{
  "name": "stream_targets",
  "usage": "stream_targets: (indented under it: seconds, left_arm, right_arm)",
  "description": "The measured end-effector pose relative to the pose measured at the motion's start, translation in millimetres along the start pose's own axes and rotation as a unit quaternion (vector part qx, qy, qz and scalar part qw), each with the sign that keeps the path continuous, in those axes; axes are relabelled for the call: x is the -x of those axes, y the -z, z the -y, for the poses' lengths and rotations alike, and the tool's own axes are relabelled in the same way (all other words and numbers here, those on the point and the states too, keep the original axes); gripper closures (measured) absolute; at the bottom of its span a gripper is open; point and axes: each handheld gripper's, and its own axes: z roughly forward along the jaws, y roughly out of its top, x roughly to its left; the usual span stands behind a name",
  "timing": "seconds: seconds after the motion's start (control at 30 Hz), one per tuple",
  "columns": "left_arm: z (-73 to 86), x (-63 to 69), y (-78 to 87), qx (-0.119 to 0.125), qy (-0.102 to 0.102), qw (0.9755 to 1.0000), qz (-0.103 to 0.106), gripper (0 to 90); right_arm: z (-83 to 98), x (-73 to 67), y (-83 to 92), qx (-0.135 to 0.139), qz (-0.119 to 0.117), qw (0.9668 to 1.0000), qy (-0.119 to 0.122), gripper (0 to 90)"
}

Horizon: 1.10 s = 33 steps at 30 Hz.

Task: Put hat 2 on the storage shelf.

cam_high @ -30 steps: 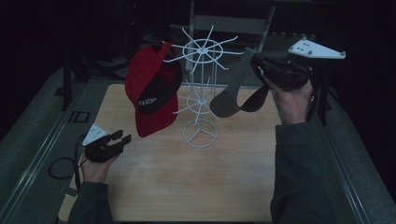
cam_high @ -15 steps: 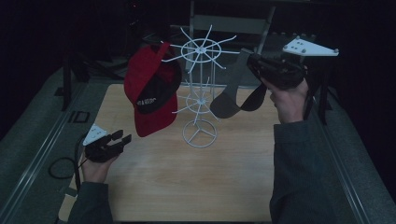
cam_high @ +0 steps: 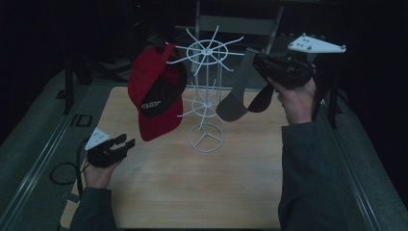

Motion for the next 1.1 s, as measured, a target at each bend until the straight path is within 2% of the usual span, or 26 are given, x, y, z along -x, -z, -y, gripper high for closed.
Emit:
stream_targets:
  seconds: [0.47,0.67,1.1]
  left_arm:
    - [-0.1,0.2,-0.2,0.0,-0.001,1.0,-0.001,55.1]
    - [0.0,0.0,-0.2,0.0,0.001,1.0,-0.001,55.1]
    - [-0.1,-0.1,0.0,0.001,0.001,1.0,-0.001,55.1]
  right_arm:
    - [4.4,1.0,-10.3,-0.018,-0.007,0.9998,-0.002,84.8]
    - [5.9,1.7,-13.2,-0.013,-0.009,0.9998,-0.009,84.7]
    - [-1.6,1.7,-13.9,-0.009,0.007,0.9999,-0.003,85.8]
